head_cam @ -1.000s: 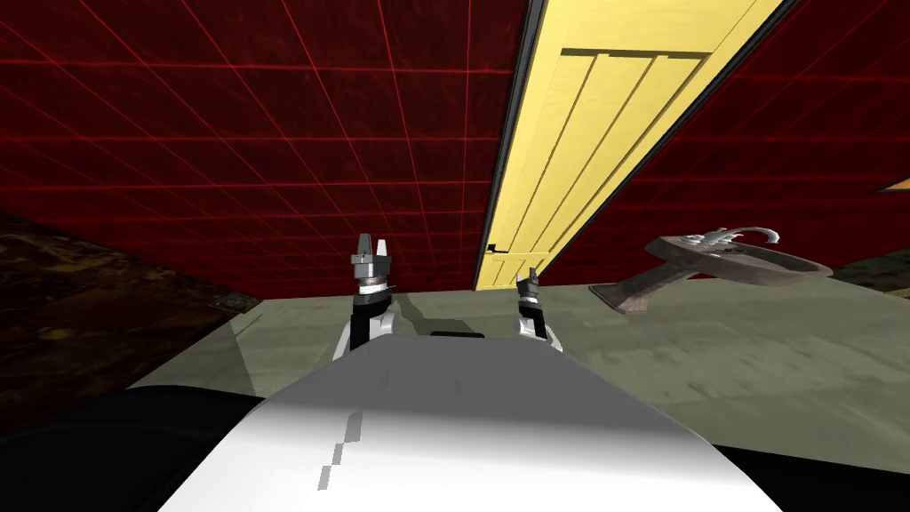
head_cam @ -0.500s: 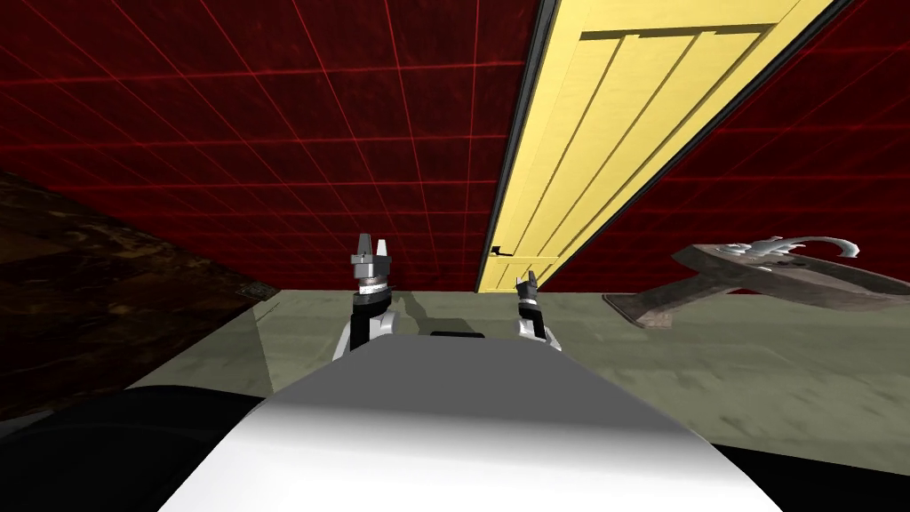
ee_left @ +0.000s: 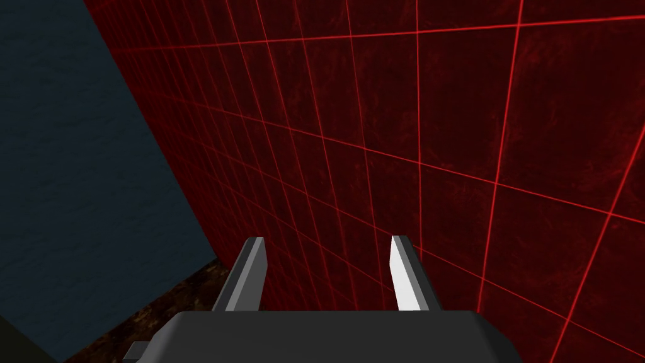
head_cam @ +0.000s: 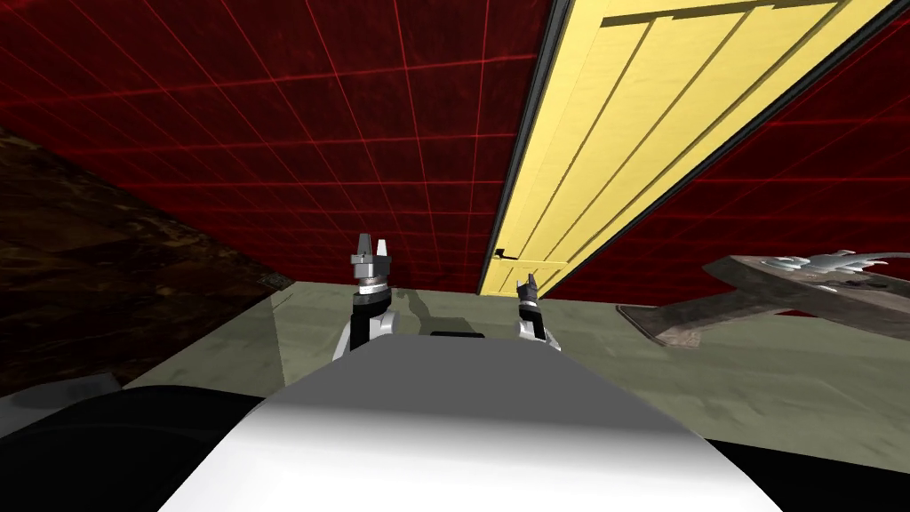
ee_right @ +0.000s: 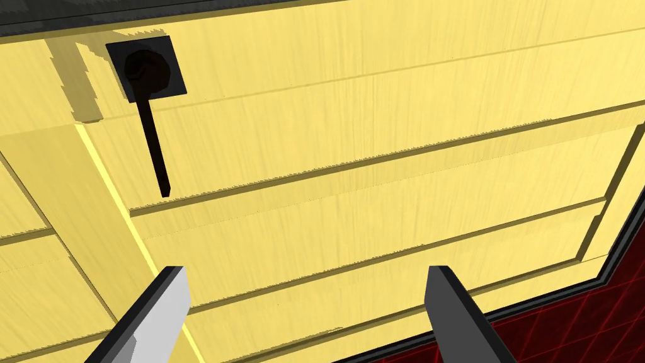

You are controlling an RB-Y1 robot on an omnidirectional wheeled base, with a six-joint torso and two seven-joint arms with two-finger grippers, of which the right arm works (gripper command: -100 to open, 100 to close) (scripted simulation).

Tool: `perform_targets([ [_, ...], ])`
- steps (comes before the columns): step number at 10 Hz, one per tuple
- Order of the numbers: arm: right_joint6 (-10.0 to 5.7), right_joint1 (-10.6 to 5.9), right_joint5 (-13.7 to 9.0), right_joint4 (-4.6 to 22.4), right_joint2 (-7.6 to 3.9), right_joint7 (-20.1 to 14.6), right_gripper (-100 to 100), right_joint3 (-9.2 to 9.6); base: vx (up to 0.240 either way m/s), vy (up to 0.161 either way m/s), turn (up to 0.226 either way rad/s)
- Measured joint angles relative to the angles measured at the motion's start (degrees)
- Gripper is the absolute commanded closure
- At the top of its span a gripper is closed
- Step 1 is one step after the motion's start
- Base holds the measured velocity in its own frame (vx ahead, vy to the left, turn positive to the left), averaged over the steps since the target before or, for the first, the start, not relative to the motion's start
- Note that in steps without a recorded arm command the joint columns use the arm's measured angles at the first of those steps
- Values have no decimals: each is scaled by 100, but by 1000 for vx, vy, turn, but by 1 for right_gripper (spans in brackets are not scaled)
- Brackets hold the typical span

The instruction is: Pull the door open

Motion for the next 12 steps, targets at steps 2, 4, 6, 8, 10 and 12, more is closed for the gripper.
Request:
perform_targets([
  [2,-63,-101,-33,281,-28,-5,-100,-18,38,-57,86],
  [4,-120,-195,-58,560,-53,-4,-100,-32,22,-44,99],
  [6,-237,-323,-94,966,-96,-21,-100,-52,33,-66,229],
  [8,-273,-425,-139,1277,-122,-11,-100,-78,43,-92,182],
  [10,-337,-525,-173,1567,-173,-29,-100,-95,27,-55,71],
  [12,-380,-617,-206,1841,-194,-25,-100,-116,24,-67,201],
])
